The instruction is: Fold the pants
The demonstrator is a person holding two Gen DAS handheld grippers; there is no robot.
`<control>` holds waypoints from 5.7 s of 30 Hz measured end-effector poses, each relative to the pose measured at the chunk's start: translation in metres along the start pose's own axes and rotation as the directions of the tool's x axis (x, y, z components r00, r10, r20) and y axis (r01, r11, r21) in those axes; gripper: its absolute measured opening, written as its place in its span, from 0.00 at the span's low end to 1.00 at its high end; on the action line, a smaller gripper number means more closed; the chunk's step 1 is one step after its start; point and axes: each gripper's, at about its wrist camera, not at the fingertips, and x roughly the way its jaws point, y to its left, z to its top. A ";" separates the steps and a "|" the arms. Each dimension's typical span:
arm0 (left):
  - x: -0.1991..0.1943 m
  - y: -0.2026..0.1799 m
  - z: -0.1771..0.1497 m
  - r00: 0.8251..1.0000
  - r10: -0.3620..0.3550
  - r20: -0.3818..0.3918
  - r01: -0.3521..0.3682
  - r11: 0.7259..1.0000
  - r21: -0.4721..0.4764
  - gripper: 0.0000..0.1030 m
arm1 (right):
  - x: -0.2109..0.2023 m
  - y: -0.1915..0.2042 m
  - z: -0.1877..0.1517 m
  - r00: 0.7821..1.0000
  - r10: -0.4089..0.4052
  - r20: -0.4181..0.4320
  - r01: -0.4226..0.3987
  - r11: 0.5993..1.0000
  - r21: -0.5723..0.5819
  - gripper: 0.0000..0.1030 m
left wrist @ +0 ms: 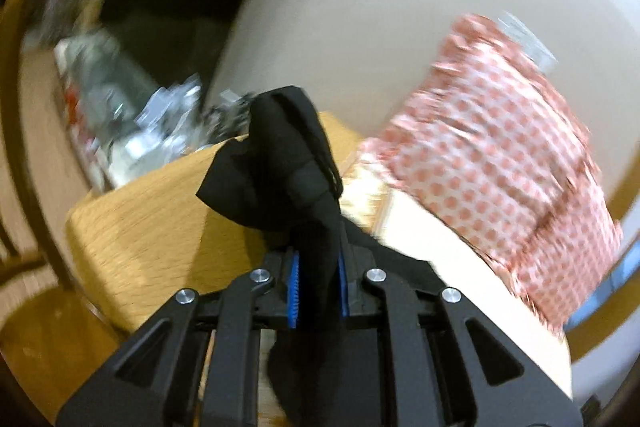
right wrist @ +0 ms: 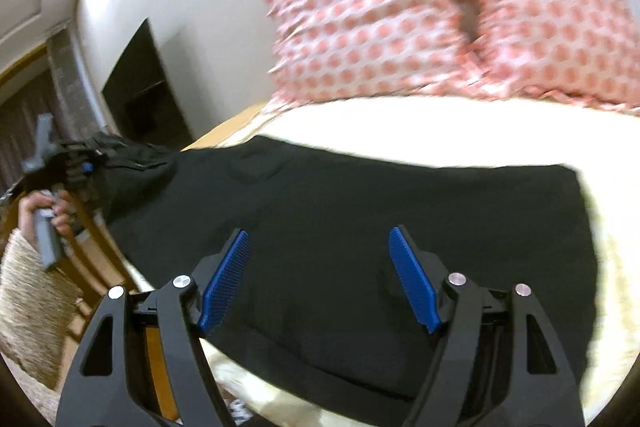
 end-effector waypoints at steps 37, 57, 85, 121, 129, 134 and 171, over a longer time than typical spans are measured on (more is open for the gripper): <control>-0.006 -0.327 -0.297 0.784 -0.308 -0.539 0.617 0.481 0.623 0.14 | -0.110 -0.149 -0.043 0.929 -0.362 0.080 0.307 0.871 0.384 0.80; 0.013 -0.228 -0.206 0.943 -0.237 -0.233 0.331 0.724 0.605 0.94 | -0.042 -0.048 0.003 0.992 -0.105 0.067 0.107 0.994 -0.029 0.80; 0.028 -0.180 -0.234 0.913 -0.291 -0.287 0.408 0.701 0.586 0.98 | 0.046 -0.186 0.043 0.943 -0.015 -0.333 0.123 0.944 0.307 0.63; 0.079 -0.167 -0.103 0.898 -0.207 -0.388 0.358 0.857 0.371 0.89 | 0.029 -0.142 0.046 0.980 0.022 -0.198 -0.015 0.999 0.035 0.21; 0.136 -0.173 -0.104 0.805 -0.169 -0.569 0.395 0.868 0.301 0.74 | 0.035 -0.158 0.041 0.976 0.027 -0.215 -0.006 0.995 0.099 0.22; 0.155 -0.187 -0.111 0.747 -0.176 -0.641 0.442 0.852 0.282 0.65 | 0.040 -0.167 0.040 0.972 0.035 -0.233 -0.001 0.990 0.142 0.25; 0.251 -0.330 -0.066 0.871 -0.123 -0.475 0.367 0.806 0.464 0.07 | 0.111 -0.247 0.159 0.984 -0.119 -0.130 0.137 0.980 0.141 0.19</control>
